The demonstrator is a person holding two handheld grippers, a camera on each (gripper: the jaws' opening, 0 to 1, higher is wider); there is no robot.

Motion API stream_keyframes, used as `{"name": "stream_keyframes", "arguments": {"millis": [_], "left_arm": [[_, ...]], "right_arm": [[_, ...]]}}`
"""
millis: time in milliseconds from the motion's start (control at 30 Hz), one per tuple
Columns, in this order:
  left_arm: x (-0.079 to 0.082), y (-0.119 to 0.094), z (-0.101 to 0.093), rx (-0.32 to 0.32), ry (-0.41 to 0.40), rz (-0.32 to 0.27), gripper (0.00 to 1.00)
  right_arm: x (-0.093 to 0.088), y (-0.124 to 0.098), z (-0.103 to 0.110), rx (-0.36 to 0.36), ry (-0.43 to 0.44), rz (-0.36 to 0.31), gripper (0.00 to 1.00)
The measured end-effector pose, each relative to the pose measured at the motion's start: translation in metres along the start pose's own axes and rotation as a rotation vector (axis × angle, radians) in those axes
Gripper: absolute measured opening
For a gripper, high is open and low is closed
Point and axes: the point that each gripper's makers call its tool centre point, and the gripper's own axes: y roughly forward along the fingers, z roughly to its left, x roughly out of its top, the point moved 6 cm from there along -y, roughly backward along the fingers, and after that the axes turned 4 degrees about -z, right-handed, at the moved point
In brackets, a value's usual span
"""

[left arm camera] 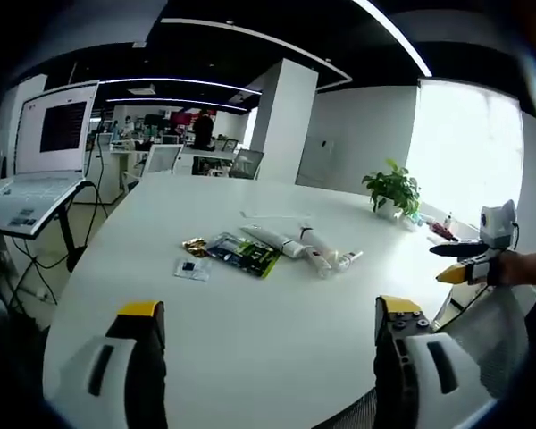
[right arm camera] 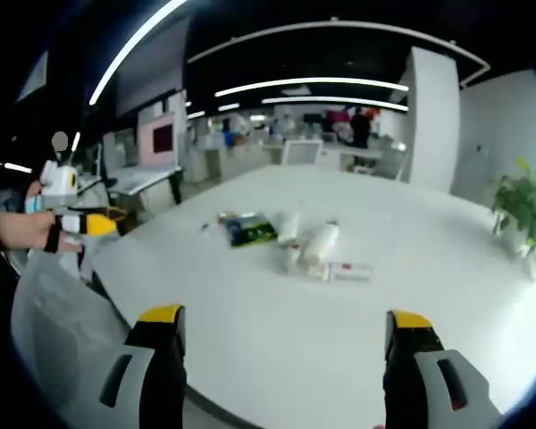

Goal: Arrange the skincare products in the storage area until every visible bottle or jar stands upright without overlapping.

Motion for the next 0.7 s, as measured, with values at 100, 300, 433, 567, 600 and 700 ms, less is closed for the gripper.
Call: {"name": "stream_keyframes", "arguments": {"millis": [100,300,433,567,600,700], "left_arm": [[-0.0020,0.0004,0.0005,0.003,-0.002,0.018,0.95],[-0.0020,0.0003,0.0007,0.007,0.003,0.020,0.95],[-0.0026,0.0005,0.0012,0.009,-0.002,0.025,0.95],[-0.0029,0.0007,0.0014,0.012,-0.002,0.029,0.95],[-0.0031,0.0006,0.0015,0.012,-0.001,0.030,0.95],[-0.0038,0.0009,0.0020,0.014,0.004,0.035,0.96]], "right_arm": [[-0.0007,-0.0001,-0.0003,0.001,0.001,0.003,0.96],[-0.0013,-0.0004,-0.0007,0.001,0.007,0.005,0.96],[-0.0011,-0.0004,-0.0011,0.001,0.009,0.002,0.96],[-0.0015,0.0000,-0.0009,0.003,0.012,0.007,0.96],[-0.0017,0.0001,-0.0010,0.003,0.013,0.008,0.96],[-0.0018,-0.0001,-0.0011,0.002,0.019,0.008,0.97]]}}
